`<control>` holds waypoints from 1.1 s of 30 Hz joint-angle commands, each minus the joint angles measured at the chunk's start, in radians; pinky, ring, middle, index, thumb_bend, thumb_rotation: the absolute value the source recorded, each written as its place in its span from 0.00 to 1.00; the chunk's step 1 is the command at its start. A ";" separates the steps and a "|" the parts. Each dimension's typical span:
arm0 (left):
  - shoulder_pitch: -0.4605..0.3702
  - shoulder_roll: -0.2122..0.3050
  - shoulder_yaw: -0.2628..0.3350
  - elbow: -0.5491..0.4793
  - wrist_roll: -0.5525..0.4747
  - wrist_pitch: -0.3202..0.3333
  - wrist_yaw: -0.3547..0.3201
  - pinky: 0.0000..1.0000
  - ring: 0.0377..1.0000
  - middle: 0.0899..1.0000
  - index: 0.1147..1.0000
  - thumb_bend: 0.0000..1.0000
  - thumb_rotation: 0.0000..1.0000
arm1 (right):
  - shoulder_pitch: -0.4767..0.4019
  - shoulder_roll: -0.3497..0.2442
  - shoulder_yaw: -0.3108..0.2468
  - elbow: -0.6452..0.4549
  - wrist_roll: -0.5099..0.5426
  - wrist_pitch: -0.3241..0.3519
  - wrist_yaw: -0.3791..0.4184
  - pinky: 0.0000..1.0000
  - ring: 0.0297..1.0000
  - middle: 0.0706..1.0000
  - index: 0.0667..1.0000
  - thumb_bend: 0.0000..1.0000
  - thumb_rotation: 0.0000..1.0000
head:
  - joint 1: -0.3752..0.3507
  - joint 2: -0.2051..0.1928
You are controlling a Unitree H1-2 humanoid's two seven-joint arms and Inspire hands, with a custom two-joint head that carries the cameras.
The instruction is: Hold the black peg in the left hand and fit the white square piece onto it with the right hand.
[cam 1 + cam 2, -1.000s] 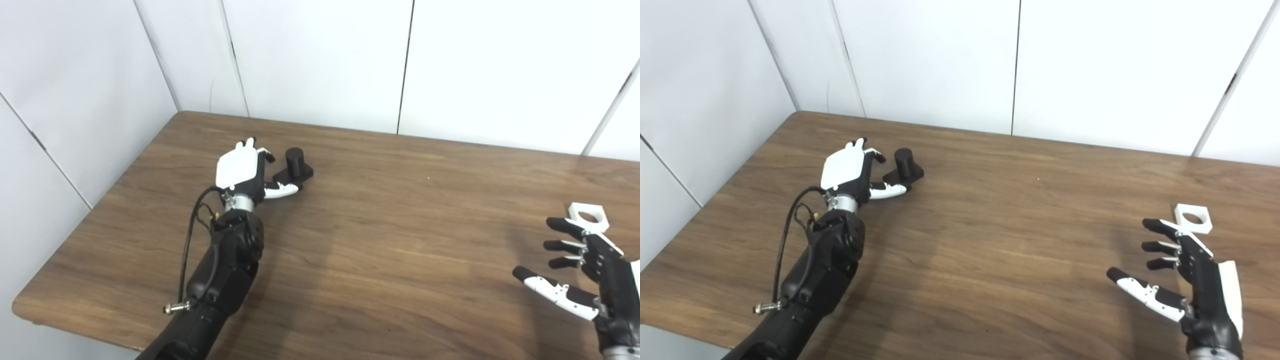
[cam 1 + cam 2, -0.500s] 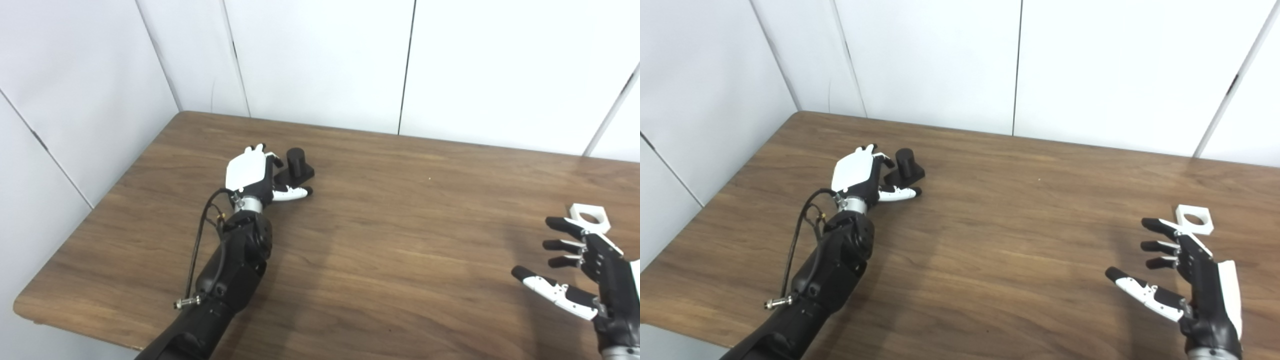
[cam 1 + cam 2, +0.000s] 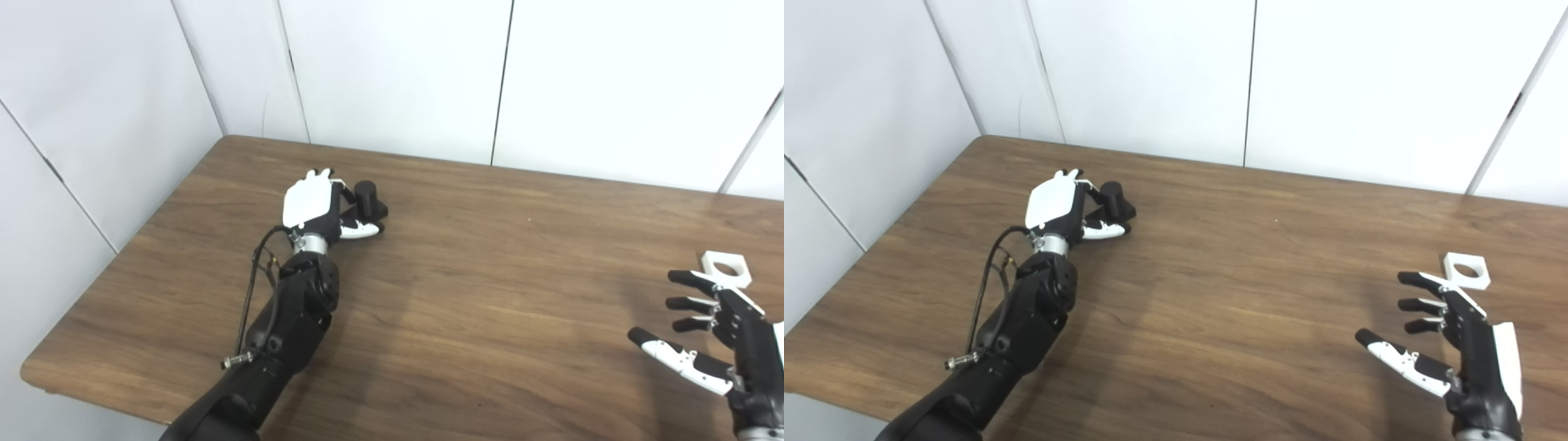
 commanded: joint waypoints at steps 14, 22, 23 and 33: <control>-0.003 0.046 -0.025 0.005 -0.009 0.022 0.010 1.00 0.99 0.89 0.41 0.52 0.07 | 0.001 0.000 -0.012 -0.038 0.016 -0.045 -0.006 0.52 0.64 0.76 0.68 0.58 0.00 | 0.000 0.011; 0.017 0.068 -0.043 -0.047 -0.042 -0.019 -0.048 0.99 0.97 0.90 0.42 0.52 0.07 | 0.000 0.002 -0.008 -0.031 0.009 -0.050 -0.010 0.52 0.64 0.76 0.68 0.56 0.00 | -0.016 0.015; 0.021 0.073 -0.042 -0.059 -0.058 -0.036 -0.061 0.99 0.97 0.90 0.42 0.52 0.08 | -0.001 0.002 -0.007 -0.029 0.008 -0.053 -0.010 0.53 0.64 0.76 0.68 0.56 0.00 | -0.018 0.014; 0.035 0.160 -0.049 -0.136 -0.314 -0.290 -0.308 1.00 1.00 0.95 0.43 0.52 0.08 | 0.000 0.004 -0.003 -0.019 0.004 -0.060 -0.017 0.52 0.64 0.75 0.68 0.56 0.00 | -0.023 0.014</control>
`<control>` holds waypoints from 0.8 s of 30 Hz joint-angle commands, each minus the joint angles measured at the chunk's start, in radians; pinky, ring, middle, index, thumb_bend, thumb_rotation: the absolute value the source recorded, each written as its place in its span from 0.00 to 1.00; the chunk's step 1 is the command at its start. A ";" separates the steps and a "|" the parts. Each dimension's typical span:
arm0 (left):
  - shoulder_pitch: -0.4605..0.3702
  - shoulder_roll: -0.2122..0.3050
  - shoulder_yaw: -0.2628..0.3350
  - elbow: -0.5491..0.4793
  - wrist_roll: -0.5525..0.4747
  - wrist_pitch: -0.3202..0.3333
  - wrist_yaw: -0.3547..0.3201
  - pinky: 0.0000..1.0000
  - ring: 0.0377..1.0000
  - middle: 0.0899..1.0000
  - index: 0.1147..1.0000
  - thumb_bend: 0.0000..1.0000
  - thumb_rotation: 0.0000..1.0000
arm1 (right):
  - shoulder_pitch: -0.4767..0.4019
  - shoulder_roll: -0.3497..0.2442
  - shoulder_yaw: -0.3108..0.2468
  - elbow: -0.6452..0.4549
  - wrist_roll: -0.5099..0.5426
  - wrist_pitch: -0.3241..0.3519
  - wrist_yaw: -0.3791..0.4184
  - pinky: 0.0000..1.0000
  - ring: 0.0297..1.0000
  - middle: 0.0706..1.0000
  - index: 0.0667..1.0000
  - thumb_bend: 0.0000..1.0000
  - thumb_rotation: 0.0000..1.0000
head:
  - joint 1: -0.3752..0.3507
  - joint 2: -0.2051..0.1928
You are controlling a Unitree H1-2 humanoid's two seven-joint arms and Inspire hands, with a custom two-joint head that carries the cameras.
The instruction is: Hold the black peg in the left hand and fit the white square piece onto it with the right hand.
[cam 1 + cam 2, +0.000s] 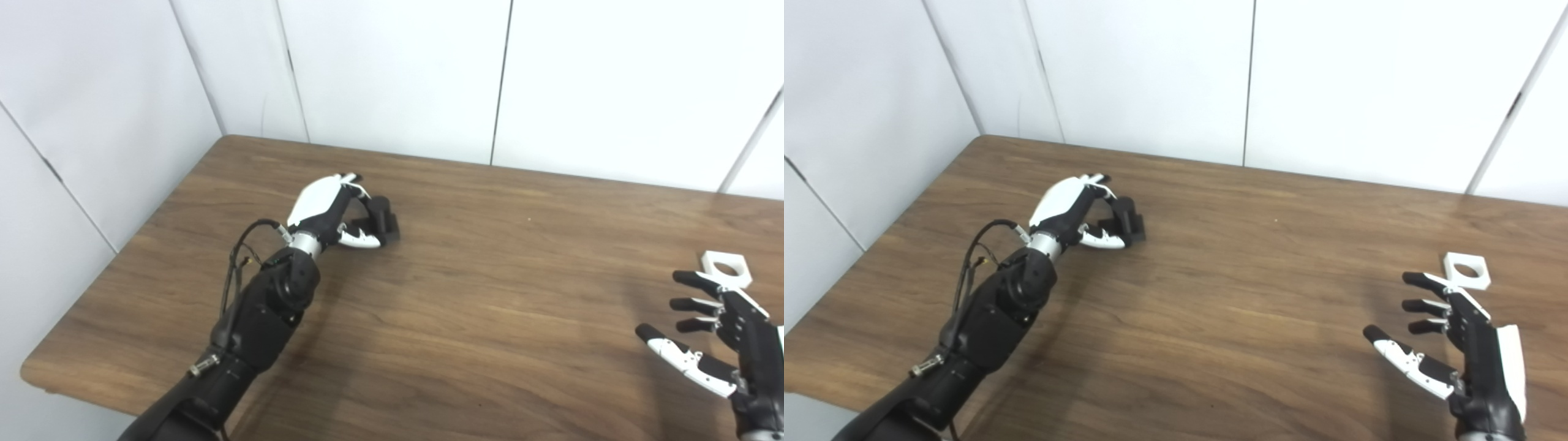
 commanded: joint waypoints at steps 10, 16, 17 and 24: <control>-0.023 0.058 -0.044 -0.033 -0.048 -0.160 -0.140 1.00 1.00 0.97 0.43 0.52 0.08 | -0.009 0.009 0.002 -0.022 -0.001 -0.047 -0.013 0.51 0.63 0.75 0.67 0.56 0.00 | -0.024 0.009; -0.016 0.047 -0.075 -0.060 -0.064 -0.215 -0.195 1.00 1.00 0.98 0.43 0.52 0.08 | -0.014 0.011 0.002 -0.014 -0.003 -0.053 -0.019 0.52 0.64 0.76 0.68 0.57 0.00 | -0.050 0.015; -0.014 0.043 -0.081 -0.064 -0.066 -0.225 -0.201 1.00 1.00 0.97 0.43 0.52 0.08 | -0.014 0.010 0.002 -0.016 0.000 -0.049 -0.015 0.52 0.64 0.76 0.68 0.57 0.00 | -0.055 0.017; 0.006 0.006 -0.118 -0.091 -0.061 -0.284 -0.211 1.00 1.00 0.97 0.43 0.52 0.08 | -0.015 -0.019 0.003 0.015 0.002 -0.107 -0.010 0.52 0.66 0.78 0.71 0.53 0.00 | -0.064 0.021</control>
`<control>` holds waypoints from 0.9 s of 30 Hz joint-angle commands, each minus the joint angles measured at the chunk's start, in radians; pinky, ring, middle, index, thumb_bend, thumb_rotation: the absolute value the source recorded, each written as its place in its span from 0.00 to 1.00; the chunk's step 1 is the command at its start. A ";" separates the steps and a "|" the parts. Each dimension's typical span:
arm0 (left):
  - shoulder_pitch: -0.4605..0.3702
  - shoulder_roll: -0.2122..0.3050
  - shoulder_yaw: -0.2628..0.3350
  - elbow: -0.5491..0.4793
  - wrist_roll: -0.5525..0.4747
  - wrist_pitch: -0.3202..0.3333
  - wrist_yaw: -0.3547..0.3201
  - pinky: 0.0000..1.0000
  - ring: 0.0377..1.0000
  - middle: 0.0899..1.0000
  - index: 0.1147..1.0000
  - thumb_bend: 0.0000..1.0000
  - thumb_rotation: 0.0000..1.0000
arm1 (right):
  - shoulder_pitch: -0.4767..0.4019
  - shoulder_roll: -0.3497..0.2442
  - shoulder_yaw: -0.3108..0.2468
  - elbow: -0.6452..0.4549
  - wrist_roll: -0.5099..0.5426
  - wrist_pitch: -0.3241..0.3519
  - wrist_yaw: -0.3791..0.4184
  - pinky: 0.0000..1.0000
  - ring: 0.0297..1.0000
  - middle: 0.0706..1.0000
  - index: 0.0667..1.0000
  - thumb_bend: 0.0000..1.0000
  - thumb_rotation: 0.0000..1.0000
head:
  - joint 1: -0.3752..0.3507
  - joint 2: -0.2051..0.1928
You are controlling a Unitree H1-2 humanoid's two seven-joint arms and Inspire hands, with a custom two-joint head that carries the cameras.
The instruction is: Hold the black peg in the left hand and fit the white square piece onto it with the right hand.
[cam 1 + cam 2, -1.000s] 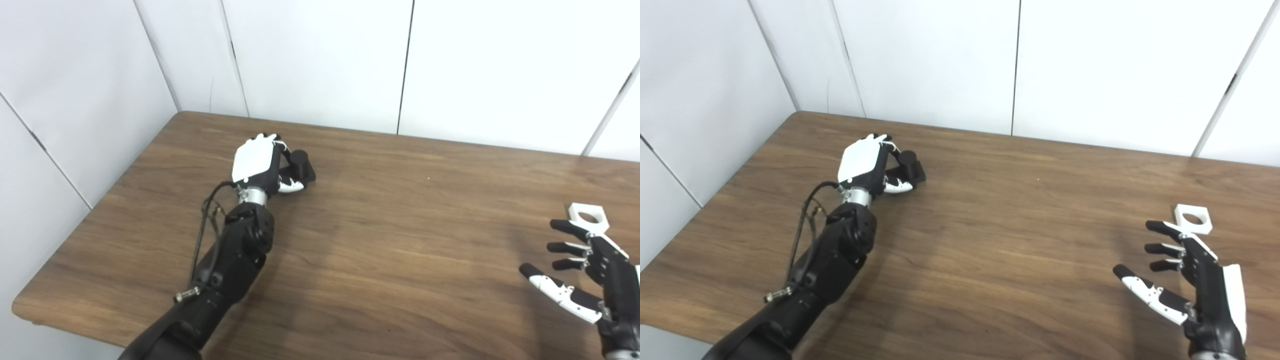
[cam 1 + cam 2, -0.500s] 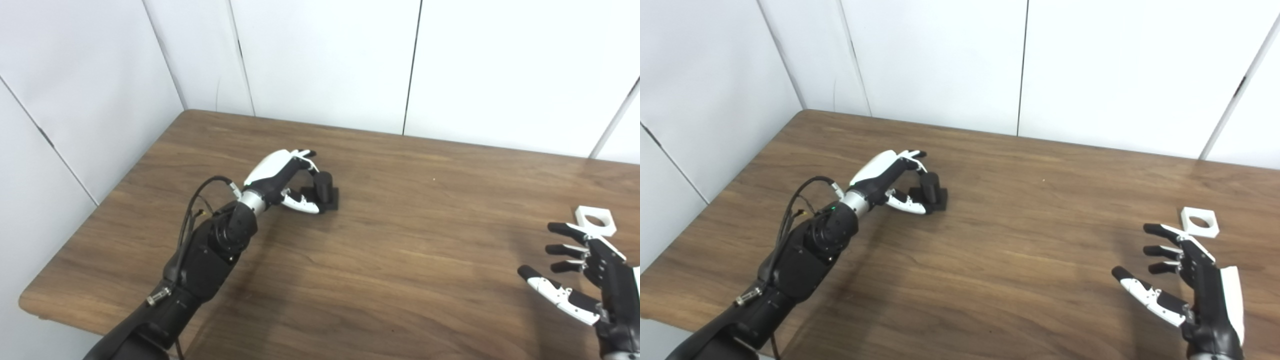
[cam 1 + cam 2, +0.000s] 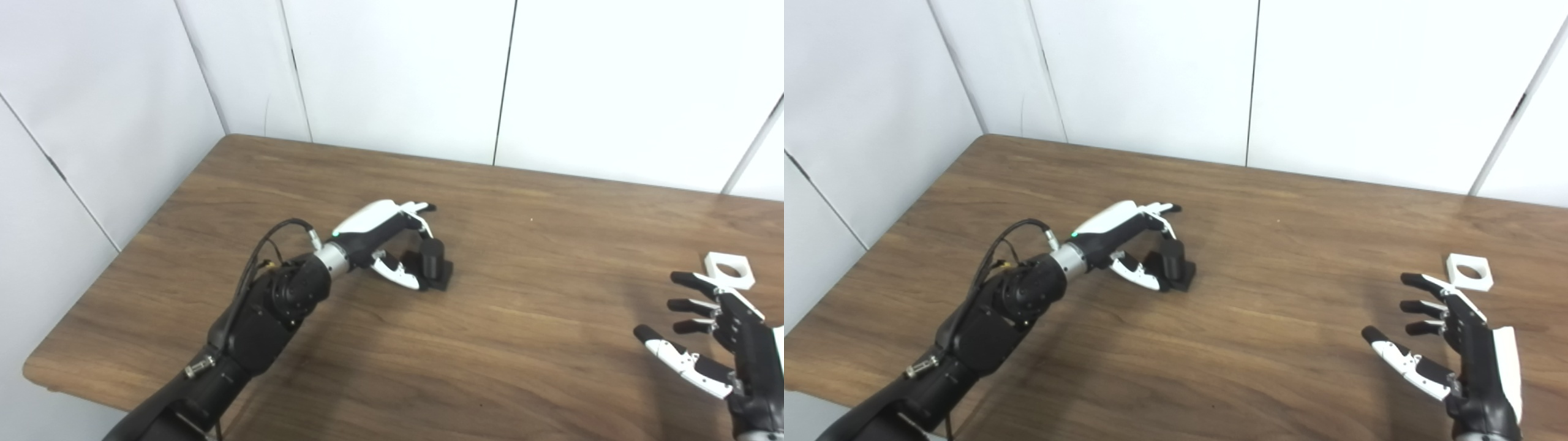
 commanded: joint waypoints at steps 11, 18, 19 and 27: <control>0.036 -0.078 -0.080 -0.056 0.032 -0.086 -0.006 1.00 1.00 0.96 0.43 0.52 0.08 | -0.014 -0.008 -0.006 0.024 -0.007 -0.113 -0.025 0.53 0.67 0.78 0.71 0.53 0.06 | -0.010 0.005; 0.055 -0.117 -0.104 -0.060 0.047 -0.120 0.003 1.00 1.00 0.97 0.43 0.52 0.08 | -0.009 -0.007 -0.005 0.022 -0.007 -0.118 -0.026 0.52 0.67 0.78 0.71 0.54 0.07 | -0.021 0.010; 0.057 -0.122 -0.107 -0.060 0.045 -0.123 0.001 1.00 1.00 0.97 0.43 0.52 0.08 | -0.008 -0.009 -0.006 0.024 -0.007 -0.120 -0.026 0.52 0.67 0.78 0.71 0.54 0.07 | -0.024 0.011; 0.067 -0.145 -0.139 -0.046 0.052 -0.144 -0.002 1.00 1.00 0.97 0.43 0.52 0.08 | -0.007 -0.009 -0.005 0.033 -0.013 -0.135 -0.033 0.52 0.66 0.78 0.72 0.54 0.10 | -0.043 0.018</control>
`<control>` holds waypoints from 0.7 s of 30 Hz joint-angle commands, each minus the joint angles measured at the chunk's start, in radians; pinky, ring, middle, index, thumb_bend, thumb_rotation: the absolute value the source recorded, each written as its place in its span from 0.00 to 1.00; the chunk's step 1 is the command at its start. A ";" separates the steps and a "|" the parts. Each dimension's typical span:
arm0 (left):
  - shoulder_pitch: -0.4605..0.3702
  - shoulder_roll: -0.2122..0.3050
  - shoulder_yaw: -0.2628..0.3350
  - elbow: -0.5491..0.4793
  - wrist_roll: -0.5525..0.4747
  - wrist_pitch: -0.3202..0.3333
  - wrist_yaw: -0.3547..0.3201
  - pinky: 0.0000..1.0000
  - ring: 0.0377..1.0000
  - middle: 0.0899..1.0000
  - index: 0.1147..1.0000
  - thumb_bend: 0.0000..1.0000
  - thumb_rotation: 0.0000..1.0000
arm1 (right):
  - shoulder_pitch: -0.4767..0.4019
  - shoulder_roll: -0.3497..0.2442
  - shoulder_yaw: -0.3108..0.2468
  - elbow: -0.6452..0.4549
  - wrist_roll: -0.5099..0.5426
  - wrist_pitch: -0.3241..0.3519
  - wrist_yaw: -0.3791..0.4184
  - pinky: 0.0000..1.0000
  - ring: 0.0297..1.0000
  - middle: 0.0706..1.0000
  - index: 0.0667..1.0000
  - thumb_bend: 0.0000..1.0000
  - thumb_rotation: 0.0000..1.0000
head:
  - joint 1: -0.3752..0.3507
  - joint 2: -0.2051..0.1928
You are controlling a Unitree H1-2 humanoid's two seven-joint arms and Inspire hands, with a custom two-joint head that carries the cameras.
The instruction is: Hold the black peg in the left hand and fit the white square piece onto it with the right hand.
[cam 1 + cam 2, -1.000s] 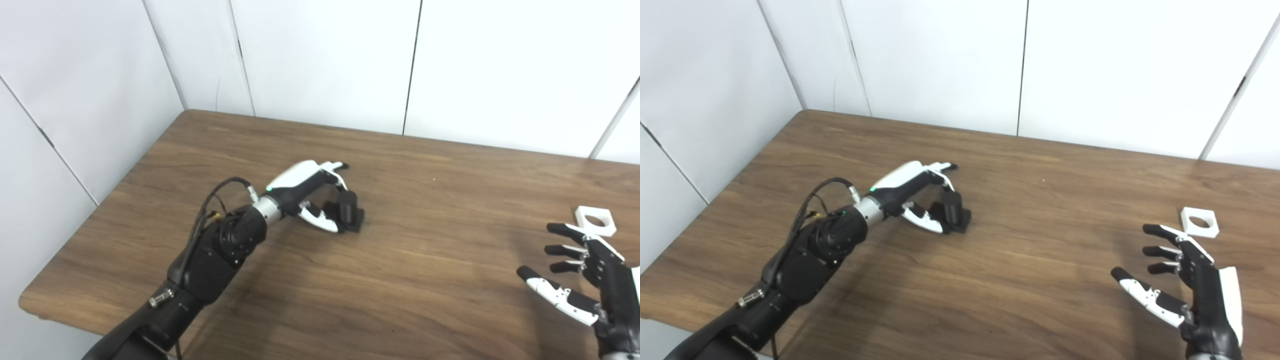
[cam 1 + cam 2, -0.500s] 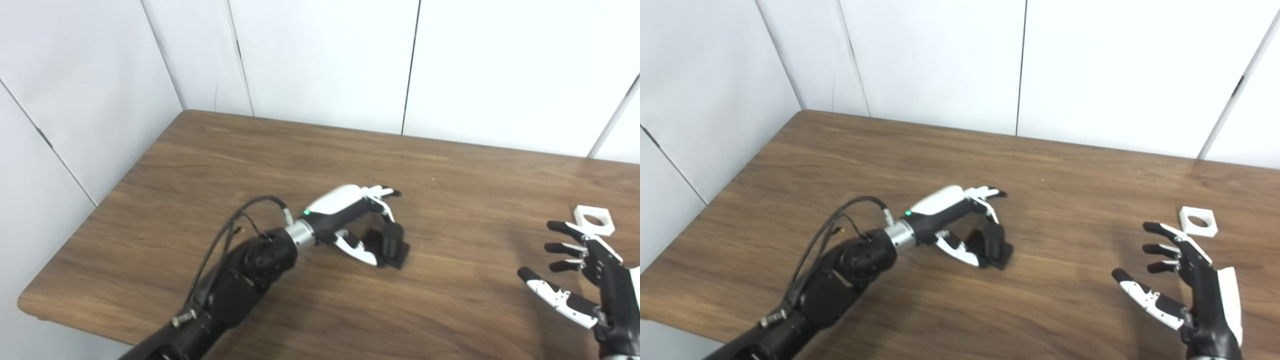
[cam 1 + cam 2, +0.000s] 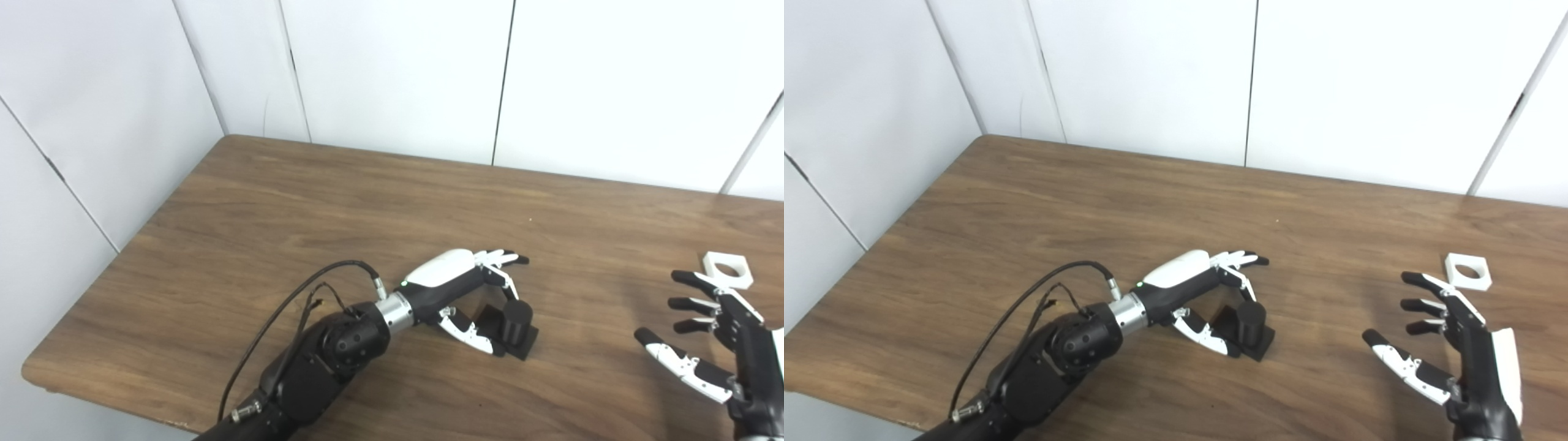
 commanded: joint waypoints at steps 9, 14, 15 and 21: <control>0.034 0.084 0.013 -0.026 -0.036 -0.047 -0.060 1.00 1.00 0.95 0.43 0.52 0.08 | -0.004 0.049 0.038 0.060 -0.054 -0.119 -0.070 0.54 0.66 0.78 0.71 0.59 0.17 | -0.533 0.010; 0.050 0.133 0.041 -0.012 -0.101 -0.107 -0.083 1.00 1.00 0.94 0.43 0.52 0.07 | -0.019 0.101 0.074 0.118 -0.094 -0.120 -0.127 0.55 0.67 0.80 0.72 0.59 0.23 | -0.700 -0.031; 0.051 0.136 0.042 -0.005 -0.105 -0.115 -0.086 1.00 1.00 0.94 0.43 0.52 0.06 | -0.022 0.109 0.076 0.120 -0.102 -0.112 -0.137 0.55 0.67 0.80 0.72 0.59 0.24 | -0.715 -0.037; 0.041 0.134 0.039 0.022 -0.126 -0.134 -0.100 1.00 1.00 0.93 0.43 0.52 0.06 | -0.028 0.115 0.080 0.137 -0.130 -0.115 -0.185 0.56 0.67 0.79 0.72 0.58 0.28 | -0.749 -0.054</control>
